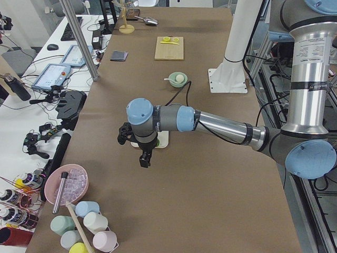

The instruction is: Put spoon and bun in bowl

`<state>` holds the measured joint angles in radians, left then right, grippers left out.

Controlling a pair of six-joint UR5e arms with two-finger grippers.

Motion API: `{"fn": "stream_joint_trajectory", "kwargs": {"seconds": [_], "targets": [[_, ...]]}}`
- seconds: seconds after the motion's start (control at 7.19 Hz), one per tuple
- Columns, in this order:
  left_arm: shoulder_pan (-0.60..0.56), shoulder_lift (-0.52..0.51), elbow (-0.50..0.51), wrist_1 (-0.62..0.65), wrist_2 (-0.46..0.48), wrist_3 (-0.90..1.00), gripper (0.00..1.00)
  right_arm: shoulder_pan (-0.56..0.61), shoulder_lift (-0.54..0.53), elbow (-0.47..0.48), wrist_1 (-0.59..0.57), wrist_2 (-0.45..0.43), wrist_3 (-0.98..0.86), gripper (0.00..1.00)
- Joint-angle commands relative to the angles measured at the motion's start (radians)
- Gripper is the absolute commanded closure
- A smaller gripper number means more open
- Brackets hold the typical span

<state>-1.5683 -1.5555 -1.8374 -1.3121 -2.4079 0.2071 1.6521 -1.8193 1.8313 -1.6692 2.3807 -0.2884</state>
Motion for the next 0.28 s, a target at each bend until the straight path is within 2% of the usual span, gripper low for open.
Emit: {"fn": "stream_joint_trajectory", "kwargs": {"seconds": [0.0, 0.14], "targets": [[-0.001, 0.0, -0.003, -0.001, 0.001, 0.0, 0.01, 0.0, 0.0, 0.0, 0.015, 0.0, 0.0, 0.0], [-0.001, 0.0, -0.002, -0.001, 0.001, 0.0, 0.01, 0.0, -0.009, 0.0, 0.044, 0.0, 0.0, 0.0]]}}
